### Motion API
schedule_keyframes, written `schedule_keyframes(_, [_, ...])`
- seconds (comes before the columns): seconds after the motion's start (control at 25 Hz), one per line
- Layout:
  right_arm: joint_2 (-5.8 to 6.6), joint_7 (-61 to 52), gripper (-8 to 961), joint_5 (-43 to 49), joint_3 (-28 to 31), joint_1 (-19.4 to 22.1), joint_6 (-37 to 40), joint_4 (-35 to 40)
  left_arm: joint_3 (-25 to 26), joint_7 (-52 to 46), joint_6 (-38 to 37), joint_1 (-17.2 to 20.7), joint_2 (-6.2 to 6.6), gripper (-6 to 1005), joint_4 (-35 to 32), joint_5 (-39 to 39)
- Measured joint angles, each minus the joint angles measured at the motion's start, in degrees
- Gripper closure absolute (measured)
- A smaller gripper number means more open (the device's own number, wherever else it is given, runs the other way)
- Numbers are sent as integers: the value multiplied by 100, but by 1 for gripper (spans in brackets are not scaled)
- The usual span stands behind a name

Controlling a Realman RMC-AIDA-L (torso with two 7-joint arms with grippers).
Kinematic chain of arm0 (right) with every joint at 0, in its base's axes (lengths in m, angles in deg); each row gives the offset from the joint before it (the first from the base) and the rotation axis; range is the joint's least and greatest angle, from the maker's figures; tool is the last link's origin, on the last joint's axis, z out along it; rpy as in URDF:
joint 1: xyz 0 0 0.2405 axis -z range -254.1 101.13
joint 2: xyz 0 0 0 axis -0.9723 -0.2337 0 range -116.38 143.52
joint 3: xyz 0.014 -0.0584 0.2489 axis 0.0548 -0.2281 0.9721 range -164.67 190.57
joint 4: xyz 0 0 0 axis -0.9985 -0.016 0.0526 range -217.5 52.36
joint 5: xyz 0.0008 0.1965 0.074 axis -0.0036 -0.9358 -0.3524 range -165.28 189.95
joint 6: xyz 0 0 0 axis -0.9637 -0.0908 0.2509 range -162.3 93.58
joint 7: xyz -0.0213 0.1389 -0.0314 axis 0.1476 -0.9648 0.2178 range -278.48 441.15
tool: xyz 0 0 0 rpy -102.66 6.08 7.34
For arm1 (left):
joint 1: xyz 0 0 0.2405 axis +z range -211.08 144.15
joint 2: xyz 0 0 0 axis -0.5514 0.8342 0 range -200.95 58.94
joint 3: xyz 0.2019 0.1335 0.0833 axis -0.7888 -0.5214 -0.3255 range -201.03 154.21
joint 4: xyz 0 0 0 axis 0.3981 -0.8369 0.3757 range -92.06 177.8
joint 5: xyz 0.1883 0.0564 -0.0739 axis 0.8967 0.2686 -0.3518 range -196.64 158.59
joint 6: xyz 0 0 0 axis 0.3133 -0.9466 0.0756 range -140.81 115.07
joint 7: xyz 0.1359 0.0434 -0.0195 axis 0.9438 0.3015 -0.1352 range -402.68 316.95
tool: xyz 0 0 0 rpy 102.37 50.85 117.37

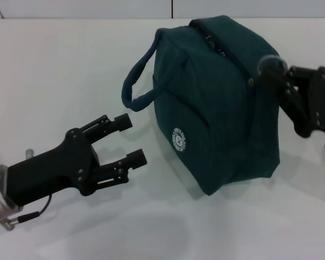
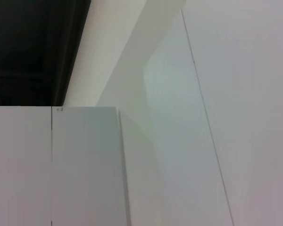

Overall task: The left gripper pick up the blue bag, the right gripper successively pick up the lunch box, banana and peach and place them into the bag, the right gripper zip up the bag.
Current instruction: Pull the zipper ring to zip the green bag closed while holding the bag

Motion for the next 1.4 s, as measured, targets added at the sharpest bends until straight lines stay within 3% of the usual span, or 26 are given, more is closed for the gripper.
schedule_keyframes(0.52, [0, -120, 943, -10, -240, -927, -413, -275, 59, 531, 391, -323, -33, 205, 748, -144])
schedule_keyframes(0.8, [0, -107, 943, -27, -230, -1036, -617, -236, 46, 968, 816, -450, -57, 223, 1108, -696])
schedule_keyframes(1.4, [0, -88, 943, -46, -232, -1152, -800, -132, 27, 1266, 1160, -965, -62, 262, 1447, -755])
